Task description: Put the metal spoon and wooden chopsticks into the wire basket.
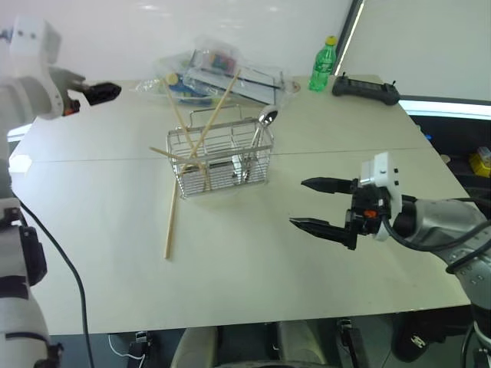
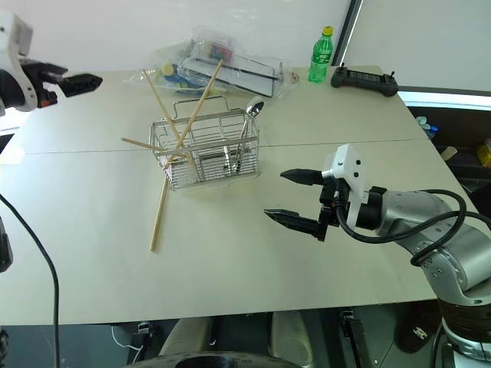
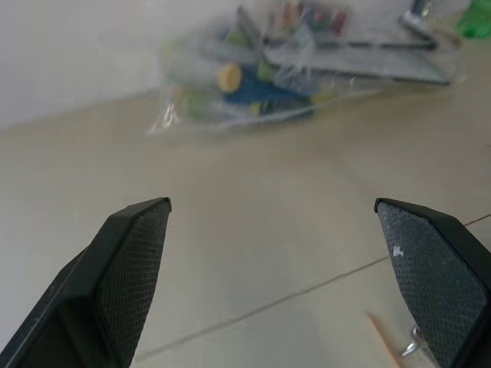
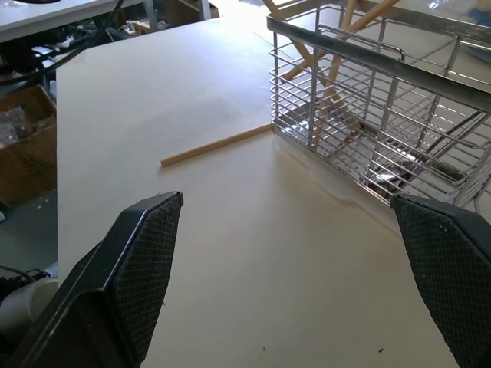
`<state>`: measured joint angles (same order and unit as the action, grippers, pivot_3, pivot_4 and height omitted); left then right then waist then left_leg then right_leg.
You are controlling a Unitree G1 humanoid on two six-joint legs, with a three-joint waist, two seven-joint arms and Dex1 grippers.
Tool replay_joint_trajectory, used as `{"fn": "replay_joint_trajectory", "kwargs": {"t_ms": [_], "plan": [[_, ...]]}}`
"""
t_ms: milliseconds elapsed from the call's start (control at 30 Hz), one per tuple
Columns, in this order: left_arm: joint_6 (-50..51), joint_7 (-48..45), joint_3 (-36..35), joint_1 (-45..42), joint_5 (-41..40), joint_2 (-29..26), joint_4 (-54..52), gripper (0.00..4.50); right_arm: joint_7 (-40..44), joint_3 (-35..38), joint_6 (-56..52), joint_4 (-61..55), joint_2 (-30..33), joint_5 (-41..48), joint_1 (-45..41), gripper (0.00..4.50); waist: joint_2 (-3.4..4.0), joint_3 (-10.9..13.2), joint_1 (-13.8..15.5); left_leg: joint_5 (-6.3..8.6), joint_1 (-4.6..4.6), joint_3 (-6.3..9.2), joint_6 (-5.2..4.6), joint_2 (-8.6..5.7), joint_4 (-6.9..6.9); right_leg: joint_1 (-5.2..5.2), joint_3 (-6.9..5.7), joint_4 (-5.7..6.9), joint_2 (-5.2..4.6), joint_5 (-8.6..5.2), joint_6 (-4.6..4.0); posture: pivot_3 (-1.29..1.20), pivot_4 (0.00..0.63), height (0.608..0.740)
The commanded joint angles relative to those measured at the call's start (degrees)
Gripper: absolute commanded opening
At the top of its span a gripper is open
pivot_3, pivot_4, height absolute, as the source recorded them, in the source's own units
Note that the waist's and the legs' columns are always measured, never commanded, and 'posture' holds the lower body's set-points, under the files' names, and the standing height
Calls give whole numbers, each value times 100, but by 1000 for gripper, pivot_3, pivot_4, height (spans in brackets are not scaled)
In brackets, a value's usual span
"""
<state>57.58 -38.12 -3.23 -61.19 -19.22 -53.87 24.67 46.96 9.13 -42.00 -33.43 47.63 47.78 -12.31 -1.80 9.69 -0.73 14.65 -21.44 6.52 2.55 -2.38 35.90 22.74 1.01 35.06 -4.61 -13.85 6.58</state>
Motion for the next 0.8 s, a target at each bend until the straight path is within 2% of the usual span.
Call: {"fn": "replay_joint_trajectory", "kwargs": {"t_ms": [33,167,333,533,800], "plan": [[796,215,91,37,91,59,-281,4478,-45,-16,100,-113,-86,4,-68,4475,0,0,1,0,-1,0,0,0,0,0,0,0,0,0,0,0,150,738],[1961,529,186,463,45,270,-870,4478,-137,-58,112,-177,-206,-26,6,4475,0,0,-4,0,2,-1,0,1,1,1,2,4,-1,0,0,0,150,738],[2757,887,170,854,81,589,-1387,4478,-325,-115,108,-269,-368,-31,70,4475,0,0,0,0,1,3,0,2,2,2,1,6,0,0,0,0,150,738],[3087,1115,241,1100,46,944,-1695,4478,-472,-132,119,-345,-483,-43,140,4475,0,0,9,0,2,3,1,1,3,1,3,4,-4,1,-1,0,150,738],[3242,1324,279,1079,59,1488,-1552,4478,-446,-161,161,-592,-459,-88,433,4475,1,0,25,0,1,4,1,0,0,1,2,2,-5,0,-1,0,150,738]]}}
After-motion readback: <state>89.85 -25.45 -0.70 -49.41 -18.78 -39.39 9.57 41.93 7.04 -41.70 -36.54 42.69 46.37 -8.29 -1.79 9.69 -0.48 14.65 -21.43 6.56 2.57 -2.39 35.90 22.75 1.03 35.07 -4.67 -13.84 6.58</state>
